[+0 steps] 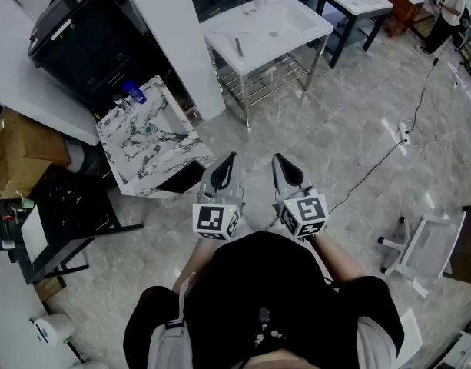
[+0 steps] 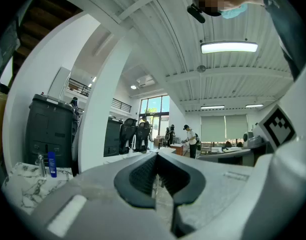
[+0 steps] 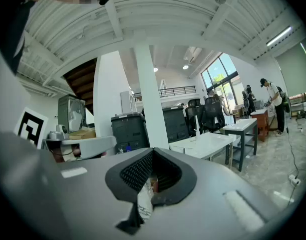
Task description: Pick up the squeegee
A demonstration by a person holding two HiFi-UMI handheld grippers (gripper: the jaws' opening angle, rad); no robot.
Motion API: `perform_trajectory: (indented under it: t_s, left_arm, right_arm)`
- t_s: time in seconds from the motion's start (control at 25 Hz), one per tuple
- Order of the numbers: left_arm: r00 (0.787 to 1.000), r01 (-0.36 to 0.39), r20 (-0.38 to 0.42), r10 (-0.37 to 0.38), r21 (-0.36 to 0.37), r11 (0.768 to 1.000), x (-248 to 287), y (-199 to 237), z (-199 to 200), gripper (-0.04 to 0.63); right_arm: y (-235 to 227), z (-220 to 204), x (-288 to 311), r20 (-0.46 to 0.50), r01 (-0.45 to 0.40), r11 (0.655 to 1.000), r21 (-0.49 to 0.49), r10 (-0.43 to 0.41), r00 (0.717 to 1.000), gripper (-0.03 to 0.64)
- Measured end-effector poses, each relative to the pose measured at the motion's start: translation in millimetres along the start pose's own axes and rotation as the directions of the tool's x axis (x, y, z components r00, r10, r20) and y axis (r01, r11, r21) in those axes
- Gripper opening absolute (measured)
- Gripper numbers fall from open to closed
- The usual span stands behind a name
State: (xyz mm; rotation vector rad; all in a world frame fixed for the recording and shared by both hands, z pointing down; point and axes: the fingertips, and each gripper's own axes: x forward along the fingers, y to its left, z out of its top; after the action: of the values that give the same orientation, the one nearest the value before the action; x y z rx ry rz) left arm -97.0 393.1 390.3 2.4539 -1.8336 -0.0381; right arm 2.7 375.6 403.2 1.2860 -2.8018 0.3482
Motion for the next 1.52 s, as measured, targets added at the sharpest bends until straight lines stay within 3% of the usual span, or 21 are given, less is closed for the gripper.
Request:
perform_trajectory:
  t_s: [0.68,0.88,1.52]
  left_arm:
    - [1.000,-0.019,-0.007,0.019,0.032,0.999,11,-38,-1,0.002]
    - [1.000,-0.021,0.002,0.021,0.031,0.999,24,-57,-2,0.002]
    - [0.994,-0.111,-0.003,0.111,0.012,0.994,47,-84,-18,0.002]
  right_arm:
    - [-27,2,-25,0.010,-0.019,1.000,0.004,0.018,1.000,0.000]
    - [-41,1,-37,-0.005,-0.061,0.998,-0.007,0.061,0.998,0.000]
    - [-99,0,-51,-0.004,-0.058,0.998,0.019,0.058,0.998,0.002]
